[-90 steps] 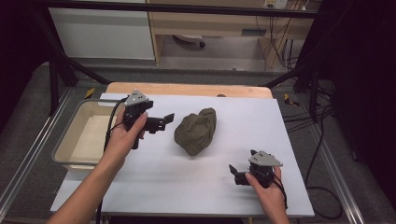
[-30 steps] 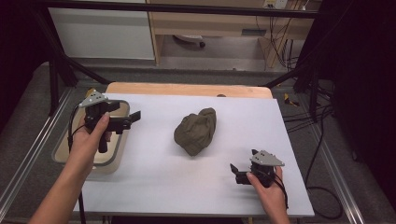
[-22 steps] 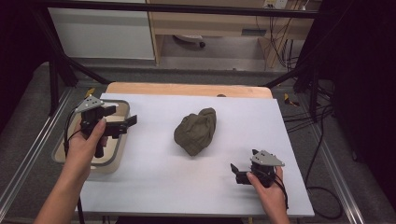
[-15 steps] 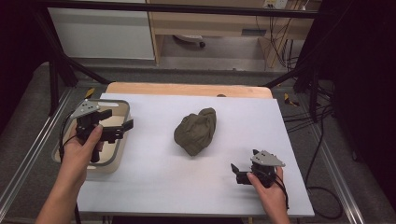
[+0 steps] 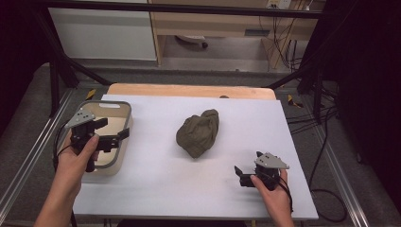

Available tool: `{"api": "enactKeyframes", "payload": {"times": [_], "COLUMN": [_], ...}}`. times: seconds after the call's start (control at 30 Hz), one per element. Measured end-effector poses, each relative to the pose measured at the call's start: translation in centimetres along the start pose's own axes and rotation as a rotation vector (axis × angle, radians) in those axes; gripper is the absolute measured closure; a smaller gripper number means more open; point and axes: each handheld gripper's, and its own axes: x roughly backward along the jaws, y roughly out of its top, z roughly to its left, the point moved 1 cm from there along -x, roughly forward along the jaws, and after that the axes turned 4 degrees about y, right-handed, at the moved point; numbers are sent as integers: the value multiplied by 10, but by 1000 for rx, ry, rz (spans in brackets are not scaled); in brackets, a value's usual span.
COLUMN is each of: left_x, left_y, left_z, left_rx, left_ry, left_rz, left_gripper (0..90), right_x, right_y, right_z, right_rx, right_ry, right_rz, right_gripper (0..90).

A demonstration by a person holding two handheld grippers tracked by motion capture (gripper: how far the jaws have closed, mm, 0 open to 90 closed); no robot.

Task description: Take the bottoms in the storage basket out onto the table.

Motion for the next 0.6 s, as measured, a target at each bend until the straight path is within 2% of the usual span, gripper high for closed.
{"api": "enactKeyframes", "payload": {"times": [0.6], "left_x": [18], "left_y": [-15], "left_z": [4], "left_rx": [-14], "left_ry": [-1], "left_rz": [-21], "left_gripper": [49], "right_x": [0], "right_y": [1], "right_z": [1], "right_rx": [1], "right_ry": [2], "right_rz": [1], "right_gripper": [21]}}
